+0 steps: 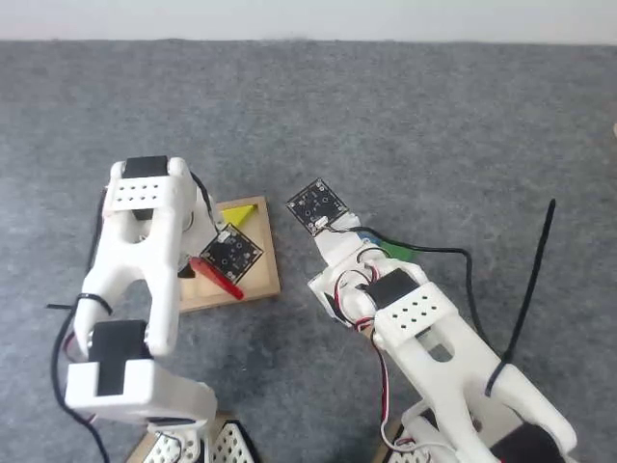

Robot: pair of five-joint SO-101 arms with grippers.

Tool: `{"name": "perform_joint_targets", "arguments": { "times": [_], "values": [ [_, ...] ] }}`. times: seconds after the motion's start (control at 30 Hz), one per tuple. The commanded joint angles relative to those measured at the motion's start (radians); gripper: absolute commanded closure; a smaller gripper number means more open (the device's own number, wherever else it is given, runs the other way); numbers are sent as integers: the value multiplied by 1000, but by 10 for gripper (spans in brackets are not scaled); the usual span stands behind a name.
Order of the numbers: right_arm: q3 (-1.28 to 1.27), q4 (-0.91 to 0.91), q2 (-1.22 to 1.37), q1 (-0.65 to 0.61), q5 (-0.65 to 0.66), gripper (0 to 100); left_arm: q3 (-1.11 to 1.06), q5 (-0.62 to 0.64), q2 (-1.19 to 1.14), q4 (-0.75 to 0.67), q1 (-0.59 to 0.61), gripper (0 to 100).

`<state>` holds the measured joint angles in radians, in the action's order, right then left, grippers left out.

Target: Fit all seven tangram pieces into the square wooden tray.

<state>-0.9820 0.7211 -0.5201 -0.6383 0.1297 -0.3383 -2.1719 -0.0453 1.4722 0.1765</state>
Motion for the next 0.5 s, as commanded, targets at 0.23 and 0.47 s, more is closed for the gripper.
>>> {"name": "perform_joint_targets", "arguments": {
  "times": [0.23, 0.47],
  "values": [
    [63, 7, 2, 12, 14, 992, 208, 126, 17, 117, -44, 859],
    [63, 7, 1, 12, 14, 992, 166, 359, -2, 64, -114, 863]
  ]
}}
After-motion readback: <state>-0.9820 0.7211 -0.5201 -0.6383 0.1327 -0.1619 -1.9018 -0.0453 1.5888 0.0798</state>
